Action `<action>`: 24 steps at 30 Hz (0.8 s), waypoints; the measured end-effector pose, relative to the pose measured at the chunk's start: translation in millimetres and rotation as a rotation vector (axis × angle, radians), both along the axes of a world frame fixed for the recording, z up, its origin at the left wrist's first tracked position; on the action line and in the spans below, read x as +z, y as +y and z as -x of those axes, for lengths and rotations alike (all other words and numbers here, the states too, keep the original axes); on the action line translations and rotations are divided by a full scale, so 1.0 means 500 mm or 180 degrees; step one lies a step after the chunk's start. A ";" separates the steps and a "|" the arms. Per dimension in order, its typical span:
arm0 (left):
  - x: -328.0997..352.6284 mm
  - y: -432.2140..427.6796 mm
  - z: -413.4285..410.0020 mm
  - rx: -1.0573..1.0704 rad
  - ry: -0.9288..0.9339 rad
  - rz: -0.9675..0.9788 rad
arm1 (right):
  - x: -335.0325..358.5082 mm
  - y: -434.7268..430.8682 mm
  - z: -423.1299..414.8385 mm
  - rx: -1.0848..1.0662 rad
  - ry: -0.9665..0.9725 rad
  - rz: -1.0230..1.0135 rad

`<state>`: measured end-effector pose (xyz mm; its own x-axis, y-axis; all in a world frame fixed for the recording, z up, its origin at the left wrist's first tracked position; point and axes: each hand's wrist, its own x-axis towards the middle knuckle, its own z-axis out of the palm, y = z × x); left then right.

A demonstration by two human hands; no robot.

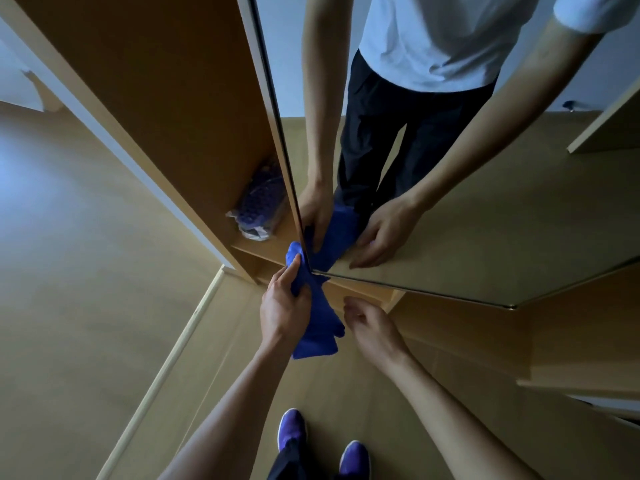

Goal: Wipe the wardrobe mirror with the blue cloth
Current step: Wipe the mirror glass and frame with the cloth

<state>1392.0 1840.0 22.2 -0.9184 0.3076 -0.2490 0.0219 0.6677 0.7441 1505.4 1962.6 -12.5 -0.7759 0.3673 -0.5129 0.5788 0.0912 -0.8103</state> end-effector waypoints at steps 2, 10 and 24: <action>-0.009 0.004 -0.005 0.0068 -0.0208 -0.0126 | -0.004 -0.007 0.011 -0.0153 0.0068 0.0214; -0.033 -0.009 0.004 0.0230 -0.0713 -0.1008 | -0.012 -0.021 0.074 -0.0864 0.0460 0.1111; -0.050 -0.014 0.067 -0.0728 -0.0028 -0.0526 | -0.050 -0.044 0.101 -0.1597 0.0920 0.3676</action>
<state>1358.5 1833.1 -2.7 -0.8185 0.5436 -0.1858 0.1512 0.5159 0.8432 1454.7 1940.9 -37.6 -0.8184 0.1082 -0.5643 0.1371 -0.9170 -0.3746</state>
